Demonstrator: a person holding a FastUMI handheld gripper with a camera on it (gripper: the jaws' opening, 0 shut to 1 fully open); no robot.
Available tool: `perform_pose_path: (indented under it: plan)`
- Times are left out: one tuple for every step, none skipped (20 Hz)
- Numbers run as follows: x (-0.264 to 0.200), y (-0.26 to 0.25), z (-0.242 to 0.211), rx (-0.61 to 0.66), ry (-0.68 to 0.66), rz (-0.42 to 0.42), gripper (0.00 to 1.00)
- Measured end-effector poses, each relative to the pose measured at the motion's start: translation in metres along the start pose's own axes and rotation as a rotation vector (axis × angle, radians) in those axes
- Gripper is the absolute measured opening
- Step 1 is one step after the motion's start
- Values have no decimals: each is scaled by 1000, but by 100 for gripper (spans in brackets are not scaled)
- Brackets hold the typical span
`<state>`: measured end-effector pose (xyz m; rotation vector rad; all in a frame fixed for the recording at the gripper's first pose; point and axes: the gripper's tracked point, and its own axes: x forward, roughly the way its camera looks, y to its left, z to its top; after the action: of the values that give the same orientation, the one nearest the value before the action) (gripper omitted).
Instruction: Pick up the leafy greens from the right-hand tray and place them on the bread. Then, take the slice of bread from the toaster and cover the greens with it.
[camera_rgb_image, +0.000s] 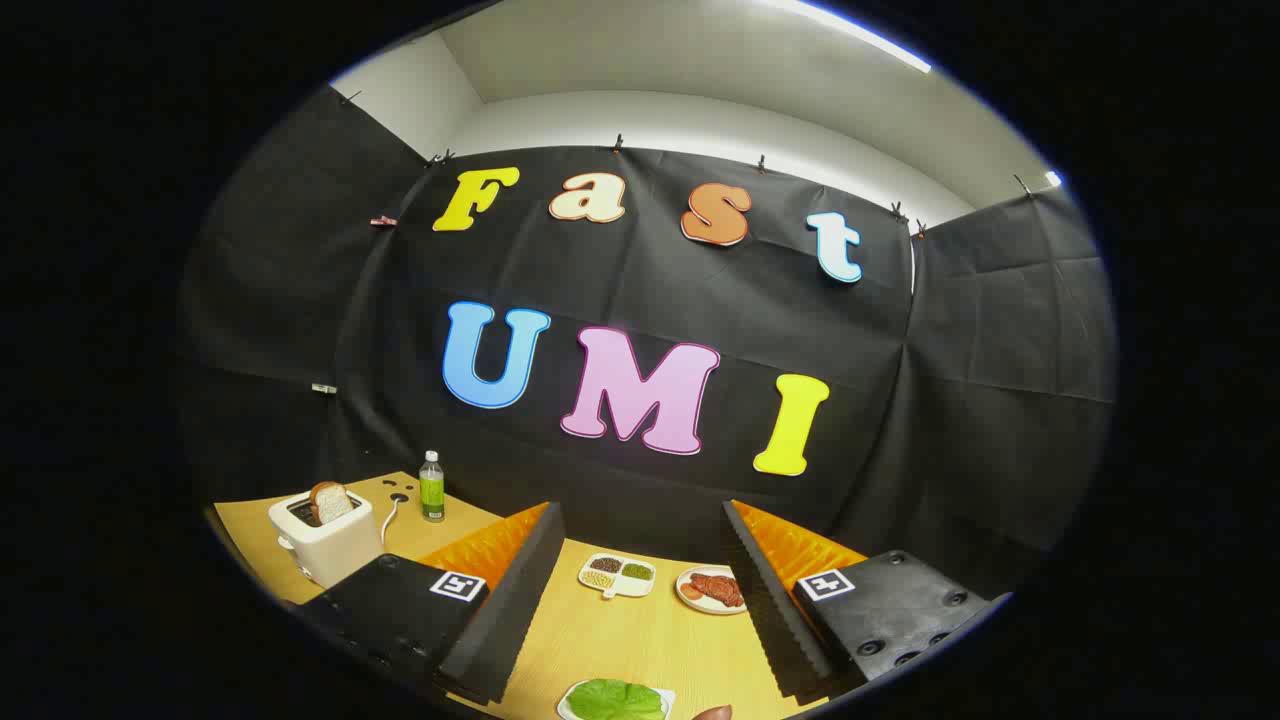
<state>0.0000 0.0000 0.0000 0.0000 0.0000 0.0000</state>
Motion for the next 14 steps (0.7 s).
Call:
perform_pose_path:
  plan:
    - [-1, -1, 0, -1, 1, 2, 97]
    - [-1, -1, 0, -3, 2, 2, 97]
    - [-2, -1, 0, -5, 3, 4, 97]
    - [-2, -1, 0, -6, 3, 4, 97]
    - [-3, -1, 0, -8, 4, 5, 97]
    - [-3, -2, 0, -11, 4, 6, 97]
    - [-4, -3, 0, -14, 5, 7, 97]
    - [-4, -3, 0, -16, 5, 7, 97]
    - [-4, -3, 0, -17, 7, 9, 97]
    - [-4, -3, -1, -19, 6, 10, 97]
    - [-4, -4, -1, -22, 8, 10, 97]
    - [-5, -5, -1, -25, 8, 9, 97]
    - [-4, -4, -2, -25, 9, 10, 97]
    - [-3, -5, -3, -24, 9, 12, 97]
